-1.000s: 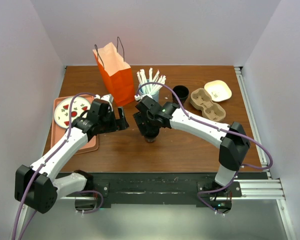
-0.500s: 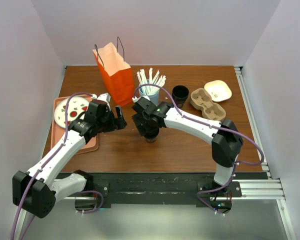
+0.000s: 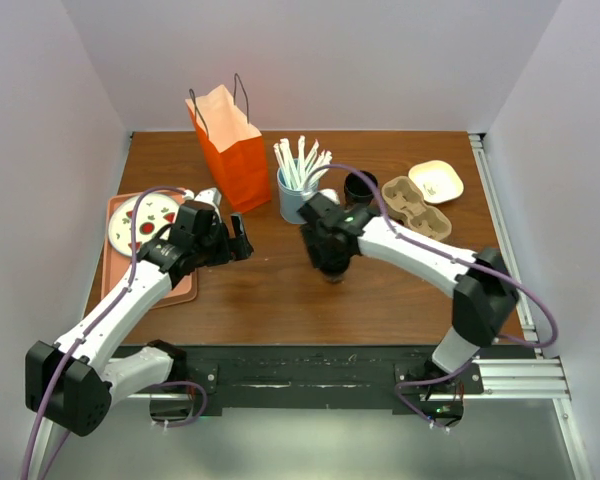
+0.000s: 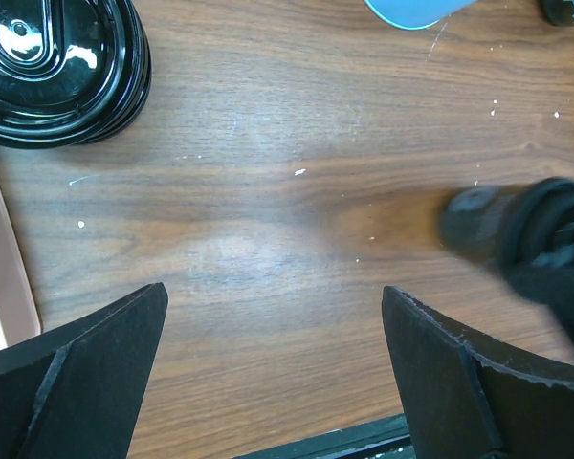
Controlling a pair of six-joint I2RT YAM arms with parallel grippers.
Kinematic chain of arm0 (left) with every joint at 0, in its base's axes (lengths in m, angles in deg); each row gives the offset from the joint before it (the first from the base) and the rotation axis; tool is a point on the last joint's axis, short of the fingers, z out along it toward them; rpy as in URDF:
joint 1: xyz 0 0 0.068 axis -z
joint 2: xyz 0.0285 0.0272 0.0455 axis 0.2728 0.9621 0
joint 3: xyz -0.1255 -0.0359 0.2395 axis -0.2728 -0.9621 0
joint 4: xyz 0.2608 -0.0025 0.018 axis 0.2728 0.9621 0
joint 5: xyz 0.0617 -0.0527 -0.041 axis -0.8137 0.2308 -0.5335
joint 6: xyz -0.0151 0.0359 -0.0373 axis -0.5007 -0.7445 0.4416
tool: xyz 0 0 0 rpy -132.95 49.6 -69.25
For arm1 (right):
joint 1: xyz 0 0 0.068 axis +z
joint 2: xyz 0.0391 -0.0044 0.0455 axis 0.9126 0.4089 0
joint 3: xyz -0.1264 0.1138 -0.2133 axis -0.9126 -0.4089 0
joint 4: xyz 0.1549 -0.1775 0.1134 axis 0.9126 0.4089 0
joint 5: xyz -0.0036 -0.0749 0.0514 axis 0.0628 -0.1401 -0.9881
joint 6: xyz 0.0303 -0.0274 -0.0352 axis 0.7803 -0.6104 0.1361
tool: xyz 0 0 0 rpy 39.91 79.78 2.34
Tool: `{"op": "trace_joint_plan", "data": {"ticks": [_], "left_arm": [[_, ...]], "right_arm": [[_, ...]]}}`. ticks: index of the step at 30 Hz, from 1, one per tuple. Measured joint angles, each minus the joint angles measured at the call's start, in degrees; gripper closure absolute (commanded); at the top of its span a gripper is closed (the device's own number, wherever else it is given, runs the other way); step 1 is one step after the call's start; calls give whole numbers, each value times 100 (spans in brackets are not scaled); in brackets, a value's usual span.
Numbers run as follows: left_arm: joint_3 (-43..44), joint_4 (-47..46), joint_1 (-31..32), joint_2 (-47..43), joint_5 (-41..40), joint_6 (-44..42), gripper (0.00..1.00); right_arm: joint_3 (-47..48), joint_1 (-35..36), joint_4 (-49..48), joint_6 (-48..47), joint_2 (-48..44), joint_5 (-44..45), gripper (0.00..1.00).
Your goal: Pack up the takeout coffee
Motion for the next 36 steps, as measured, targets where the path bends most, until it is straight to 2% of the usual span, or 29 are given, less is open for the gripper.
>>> {"op": "trace_joint_plan", "data": {"ticks": [8, 13, 16, 23, 28, 32, 36], "left_arm": [[0, -11, -2, 22, 31, 7, 1], [0, -11, -4, 24, 35, 46, 1], [0, -11, -4, 24, 37, 52, 1], [0, -11, -4, 44, 39, 83, 1], [2, -7, -4, 44, 39, 81, 0], [28, 2, -4, 50, 94, 81, 0], [179, 74, -4, 94, 162, 81, 0]], "right_arm": [[-1360, -2011, 111, 59, -1401, 275, 34], [-1770, -2667, 103, 107, -1714, 271, 34], [-1888, -2833, -57, 175, -1823, 258, 33], [-2100, -3032, -254, 341, -2015, 181, 21], [-2100, -3084, -229, 387, -2022, 181, 15], [-1926, -3110, 52, 382, -2015, 125, 3], [-1464, -3110, 398, 350, -2009, 98, 1]]}}
